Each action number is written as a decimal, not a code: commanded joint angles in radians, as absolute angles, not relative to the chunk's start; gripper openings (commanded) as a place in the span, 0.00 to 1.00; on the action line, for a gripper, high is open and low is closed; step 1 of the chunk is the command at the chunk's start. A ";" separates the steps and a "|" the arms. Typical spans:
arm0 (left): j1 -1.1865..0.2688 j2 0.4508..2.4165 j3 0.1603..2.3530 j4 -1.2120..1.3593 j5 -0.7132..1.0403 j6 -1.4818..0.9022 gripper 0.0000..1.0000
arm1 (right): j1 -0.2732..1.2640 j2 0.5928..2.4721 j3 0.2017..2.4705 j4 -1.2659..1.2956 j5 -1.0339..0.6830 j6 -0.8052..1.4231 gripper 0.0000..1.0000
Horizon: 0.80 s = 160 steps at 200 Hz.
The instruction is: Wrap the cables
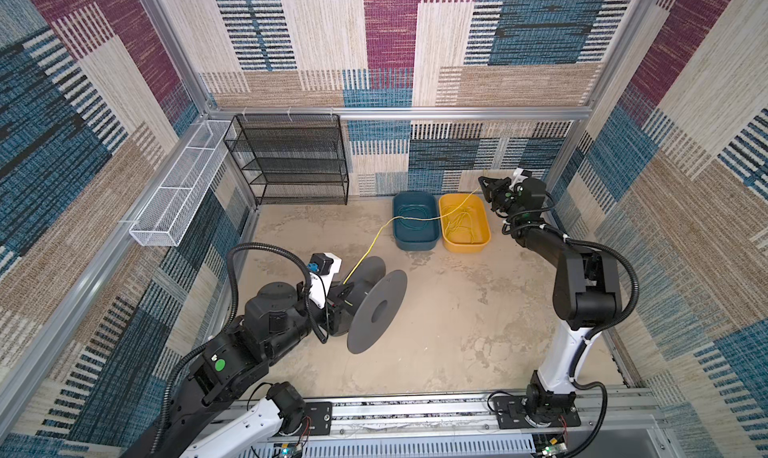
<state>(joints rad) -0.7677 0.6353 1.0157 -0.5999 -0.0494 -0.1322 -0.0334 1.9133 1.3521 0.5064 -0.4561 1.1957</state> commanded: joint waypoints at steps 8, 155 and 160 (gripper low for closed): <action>-0.767 0.641 1.094 -0.584 -0.089 -0.109 0.00 | -0.036 1.841 1.291 0.475 -0.391 1.061 0.00; -0.477 0.915 1.375 -0.339 0.088 -0.232 0.00 | -0.032 1.479 0.862 0.413 -0.256 0.842 0.00; -0.469 0.925 1.381 -0.326 0.101 -0.247 0.00 | -0.032 1.471 0.851 0.413 -0.258 0.840 0.00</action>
<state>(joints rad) -0.5068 0.8936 1.3449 -0.5339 -0.0109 -0.1513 -0.0330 1.4998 0.8860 0.3977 -0.2829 0.8780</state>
